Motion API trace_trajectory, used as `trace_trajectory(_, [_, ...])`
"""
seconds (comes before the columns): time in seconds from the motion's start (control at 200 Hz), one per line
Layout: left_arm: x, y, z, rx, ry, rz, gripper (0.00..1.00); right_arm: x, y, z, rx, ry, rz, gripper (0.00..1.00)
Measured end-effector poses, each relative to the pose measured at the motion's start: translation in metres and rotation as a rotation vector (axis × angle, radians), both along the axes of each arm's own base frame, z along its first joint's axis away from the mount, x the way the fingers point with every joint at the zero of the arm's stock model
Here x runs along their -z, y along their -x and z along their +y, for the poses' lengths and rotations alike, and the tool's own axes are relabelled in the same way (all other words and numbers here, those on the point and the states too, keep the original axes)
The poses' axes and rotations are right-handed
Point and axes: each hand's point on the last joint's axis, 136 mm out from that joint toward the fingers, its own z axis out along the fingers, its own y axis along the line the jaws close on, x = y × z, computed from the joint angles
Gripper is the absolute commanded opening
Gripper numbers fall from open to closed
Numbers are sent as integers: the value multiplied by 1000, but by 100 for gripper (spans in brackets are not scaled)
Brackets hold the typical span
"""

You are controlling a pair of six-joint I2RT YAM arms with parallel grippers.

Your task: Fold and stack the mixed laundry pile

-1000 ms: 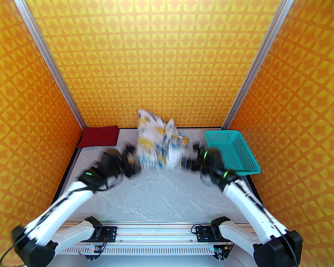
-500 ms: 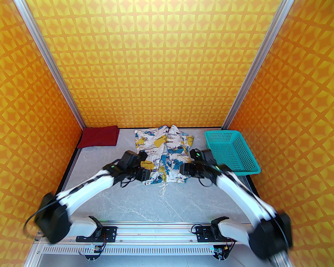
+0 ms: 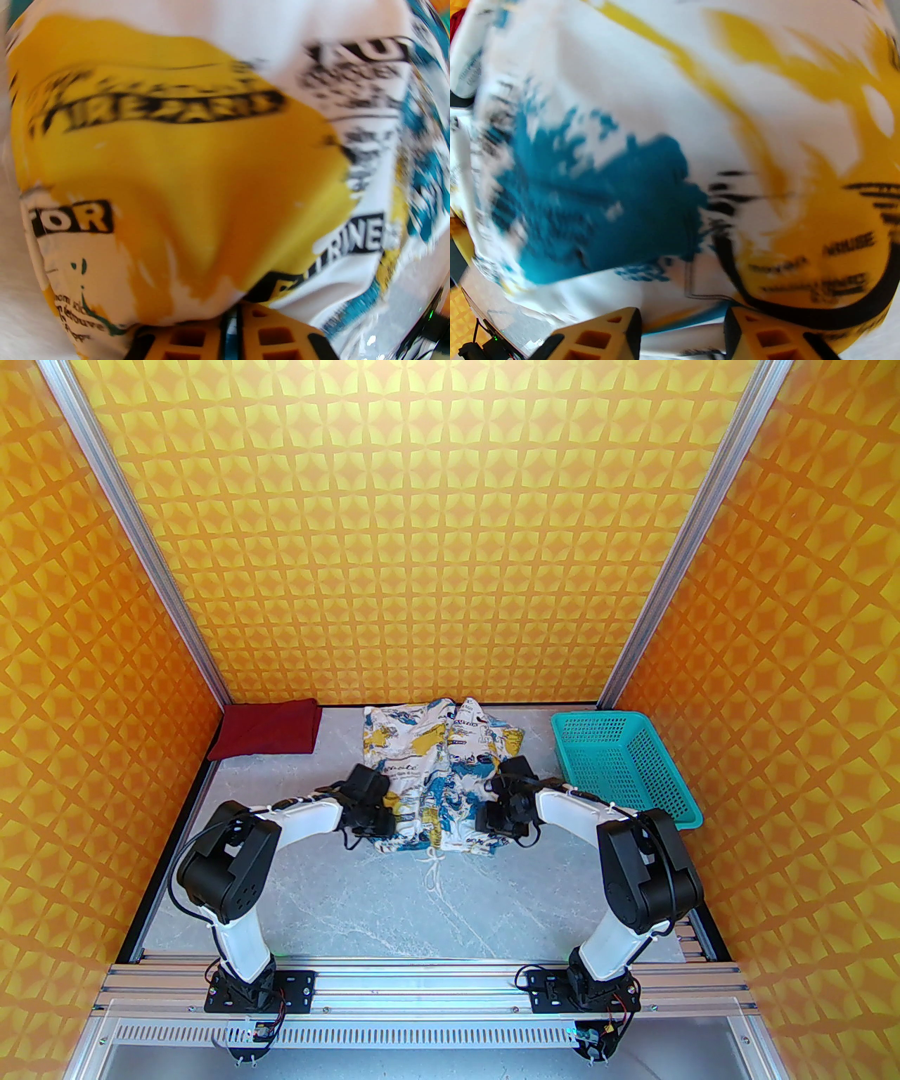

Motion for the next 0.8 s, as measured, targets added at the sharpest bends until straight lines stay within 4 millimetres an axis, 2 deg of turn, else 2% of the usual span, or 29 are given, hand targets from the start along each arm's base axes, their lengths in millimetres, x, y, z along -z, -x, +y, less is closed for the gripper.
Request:
trace_trajectory(0.07, [-2, 0, 13, -35, 3, 0, 12, -4, 6, 7, -7, -15, -15, 42])
trace_trajectory(0.165, [-7, 5, 34, -82, 1, 0, 15, -3, 34, 24, -51, -24, 9, 42])
trace_trajectory(0.225, [-15, 6, 46, -112, 3, -8, 21, -6, 51, 36, -84, -33, 21, 42])
trace_trajectory(0.305, [-35, 4, 61, -146, 10, -41, 27, -14, 70, 58, -135, -59, 32, 43])
trace_trajectory(0.37, [-55, 3, 69, -163, 17, -84, 28, -22, 84, 78, -180, -90, 33, 46])
trace_trajectory(0.44, [-77, 5, 69, -159, 29, -123, 29, -34, 96, 99, -220, -127, 29, 49])
trace_trajectory(0.49, [-89, 8, 64, -143, 38, -146, 29, -45, 97, 110, -241, -149, 15, 51])
trace_trajectory(0.55, [-99, 14, 54, -114, 49, -163, 28, -61, 91, 117, -248, -168, -17, 52])
trace_trajectory(0.64, [-103, 27, 33, -60, 60, -162, 26, -85, 64, 115, -219, -182, -82, 51])
trace_trajectory(0.735, [-95, 39, 12, -12, 67, -132, 22, -101, 22, 92, -154, -160, -155, 50])
trace_trajectory(0.8, [-83, 42, 3, 0, 64, -101, 20, -103, -7, 74, -114, -120, -188, 49])
